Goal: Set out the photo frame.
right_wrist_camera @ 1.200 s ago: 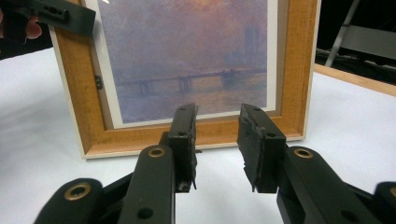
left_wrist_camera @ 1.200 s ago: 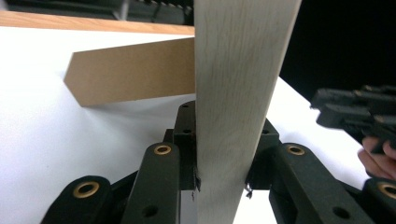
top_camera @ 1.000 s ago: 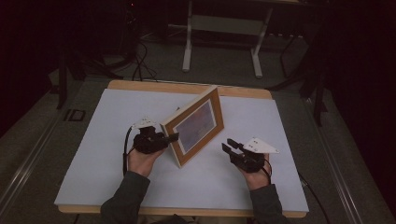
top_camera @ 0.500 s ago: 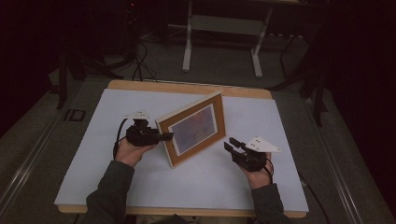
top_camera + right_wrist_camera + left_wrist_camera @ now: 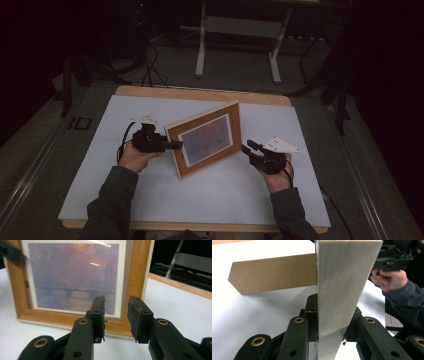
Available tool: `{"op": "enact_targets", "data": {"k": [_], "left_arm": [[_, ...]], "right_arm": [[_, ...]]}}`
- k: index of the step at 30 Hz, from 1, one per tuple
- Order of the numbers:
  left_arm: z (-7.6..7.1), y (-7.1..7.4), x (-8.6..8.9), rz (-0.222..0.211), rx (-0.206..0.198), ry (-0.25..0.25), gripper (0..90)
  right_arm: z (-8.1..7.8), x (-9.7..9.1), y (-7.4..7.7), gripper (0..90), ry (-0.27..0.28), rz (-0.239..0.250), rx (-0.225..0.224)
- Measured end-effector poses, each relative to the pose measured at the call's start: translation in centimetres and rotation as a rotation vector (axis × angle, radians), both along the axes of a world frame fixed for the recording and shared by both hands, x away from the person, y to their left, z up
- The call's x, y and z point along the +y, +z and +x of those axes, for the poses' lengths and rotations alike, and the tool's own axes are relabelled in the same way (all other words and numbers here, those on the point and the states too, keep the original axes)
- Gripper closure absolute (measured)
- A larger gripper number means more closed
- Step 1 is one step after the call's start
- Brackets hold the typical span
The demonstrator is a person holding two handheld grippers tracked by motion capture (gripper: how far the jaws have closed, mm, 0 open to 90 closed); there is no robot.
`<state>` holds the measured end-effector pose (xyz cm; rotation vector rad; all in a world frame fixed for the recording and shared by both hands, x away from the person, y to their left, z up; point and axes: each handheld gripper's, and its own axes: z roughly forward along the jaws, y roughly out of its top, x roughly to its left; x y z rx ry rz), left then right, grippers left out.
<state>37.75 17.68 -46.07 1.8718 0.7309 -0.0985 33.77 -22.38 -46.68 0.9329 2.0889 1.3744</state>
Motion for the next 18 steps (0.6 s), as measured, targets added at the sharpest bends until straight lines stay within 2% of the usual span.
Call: {"op": "enact_targets", "data": {"k": [8,14,18], "left_arm": [[0.7,-0.1,0.2,-0.007,0.002,-0.041,72.6],[1.1,0.1,0.2,0.009,-0.007,-0.059,72.6],[1.4,0.0,0.2,0.003,-0.005,-0.072,72.6]], "right_arm": [[2.7,0.0,0.3,64.0,-0.013,-0.005,0.034],[4.7,-0.2,0.4,58.1,-0.022,0.007,0.069],[5.9,-0.2,0.3,53.6,-0.019,0.019,0.090]]}}
